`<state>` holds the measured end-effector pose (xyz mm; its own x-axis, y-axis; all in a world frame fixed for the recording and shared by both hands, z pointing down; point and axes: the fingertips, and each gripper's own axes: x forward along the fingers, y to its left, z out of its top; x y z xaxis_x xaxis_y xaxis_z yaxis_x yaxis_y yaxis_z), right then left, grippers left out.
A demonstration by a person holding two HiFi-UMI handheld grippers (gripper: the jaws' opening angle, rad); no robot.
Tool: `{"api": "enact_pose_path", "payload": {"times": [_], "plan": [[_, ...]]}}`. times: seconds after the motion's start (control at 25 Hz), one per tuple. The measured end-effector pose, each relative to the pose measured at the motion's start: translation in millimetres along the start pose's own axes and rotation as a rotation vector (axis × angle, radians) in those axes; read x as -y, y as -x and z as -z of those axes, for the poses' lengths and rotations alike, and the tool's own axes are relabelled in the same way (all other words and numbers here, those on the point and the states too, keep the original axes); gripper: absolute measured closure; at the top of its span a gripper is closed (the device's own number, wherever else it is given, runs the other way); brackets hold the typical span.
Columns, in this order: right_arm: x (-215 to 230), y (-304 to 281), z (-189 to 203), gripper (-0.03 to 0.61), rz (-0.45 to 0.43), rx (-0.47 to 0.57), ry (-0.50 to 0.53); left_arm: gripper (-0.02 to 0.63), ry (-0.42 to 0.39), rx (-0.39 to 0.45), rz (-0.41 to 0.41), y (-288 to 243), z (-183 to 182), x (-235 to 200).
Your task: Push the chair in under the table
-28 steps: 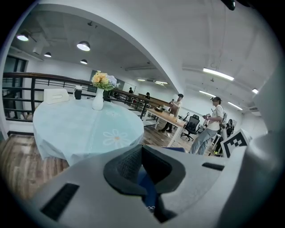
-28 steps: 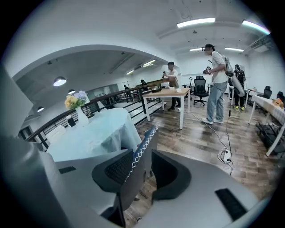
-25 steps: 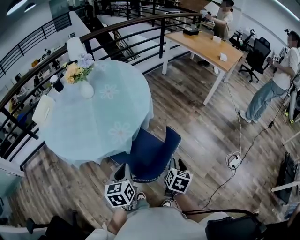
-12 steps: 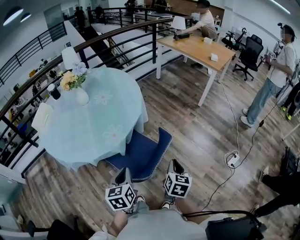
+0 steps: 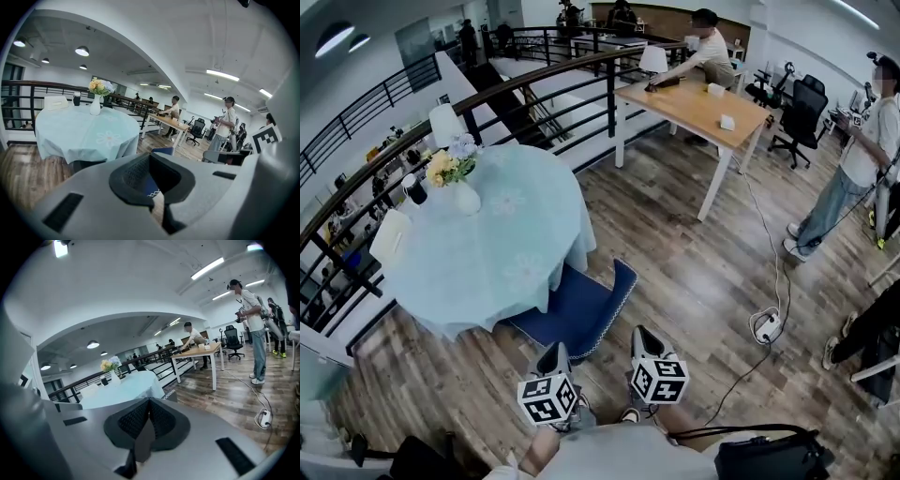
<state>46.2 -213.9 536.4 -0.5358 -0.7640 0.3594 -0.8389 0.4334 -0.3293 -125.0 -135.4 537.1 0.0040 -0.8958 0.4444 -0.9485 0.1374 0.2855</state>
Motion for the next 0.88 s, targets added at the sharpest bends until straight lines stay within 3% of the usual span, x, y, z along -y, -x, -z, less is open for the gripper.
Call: {"api": "enact_pose_path", "payload": {"times": [0.52,0.88], "plan": [[5.6,2.0,-3.0,0.56,-0.042,-0.007,-0.01,0.609,-0.007,0.002,-0.009,-3.5,-0.5,8.8],[-1.5,-6.6,-4.9,0.561,-0.047,-0.024,0.041,0.609,-0.007,0.004,-0.009,-10.5,-5.0,0.7]]}}
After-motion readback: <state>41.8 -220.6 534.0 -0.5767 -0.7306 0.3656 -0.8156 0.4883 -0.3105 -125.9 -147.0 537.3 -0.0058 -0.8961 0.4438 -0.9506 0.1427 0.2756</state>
